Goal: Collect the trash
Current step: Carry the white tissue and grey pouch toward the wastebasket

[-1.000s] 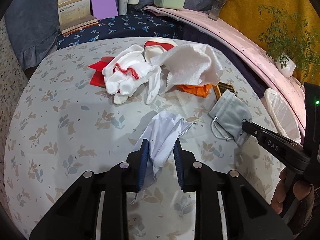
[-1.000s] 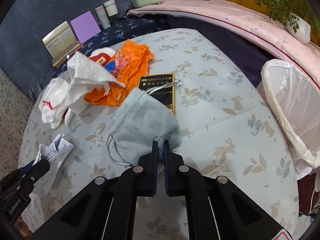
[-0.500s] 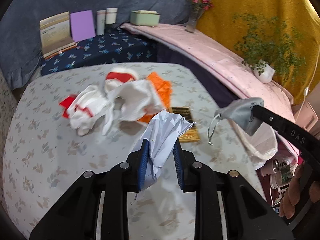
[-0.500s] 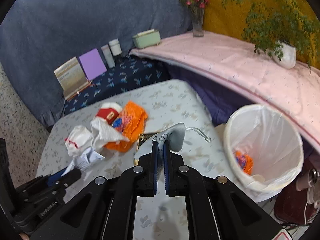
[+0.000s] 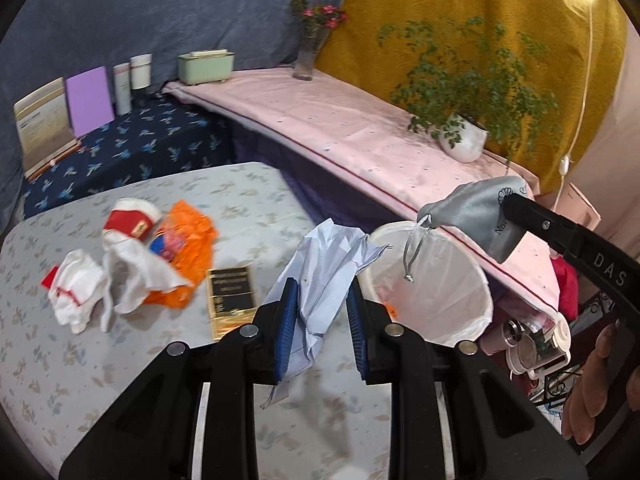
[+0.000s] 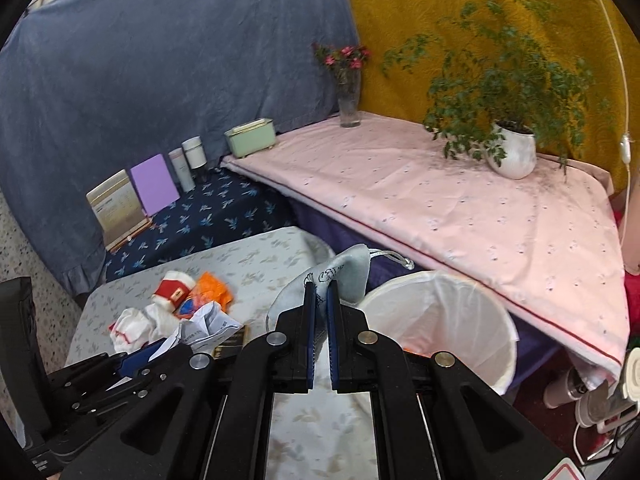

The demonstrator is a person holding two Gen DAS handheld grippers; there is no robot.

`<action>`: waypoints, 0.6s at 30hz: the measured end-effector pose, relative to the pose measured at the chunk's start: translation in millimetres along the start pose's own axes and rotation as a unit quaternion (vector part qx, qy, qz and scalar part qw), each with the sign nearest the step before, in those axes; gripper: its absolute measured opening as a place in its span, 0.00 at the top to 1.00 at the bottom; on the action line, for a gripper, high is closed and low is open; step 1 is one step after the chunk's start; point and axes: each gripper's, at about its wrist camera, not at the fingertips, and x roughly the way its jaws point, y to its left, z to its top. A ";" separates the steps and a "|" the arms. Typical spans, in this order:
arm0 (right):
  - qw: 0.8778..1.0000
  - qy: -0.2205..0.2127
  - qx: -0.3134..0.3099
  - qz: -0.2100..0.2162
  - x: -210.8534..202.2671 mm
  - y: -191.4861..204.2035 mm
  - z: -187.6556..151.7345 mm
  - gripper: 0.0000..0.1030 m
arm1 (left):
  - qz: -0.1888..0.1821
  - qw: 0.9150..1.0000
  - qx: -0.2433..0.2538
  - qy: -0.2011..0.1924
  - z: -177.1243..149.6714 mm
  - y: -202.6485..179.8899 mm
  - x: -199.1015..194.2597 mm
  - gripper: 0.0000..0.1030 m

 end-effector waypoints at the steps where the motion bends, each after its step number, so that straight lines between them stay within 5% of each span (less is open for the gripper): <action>1: 1.000 -0.001 0.004 -0.004 -1.6 -9.0 0.9 0.95 | -0.006 1.000 0.003 0.000 1.7 -7.8 3.5 0.77; 18: 0.997 0.010 0.042 -0.059 9.3 -98.8 -3.1 0.95 | -0.053 0.997 0.048 0.033 16.3 -94.8 62.0 0.77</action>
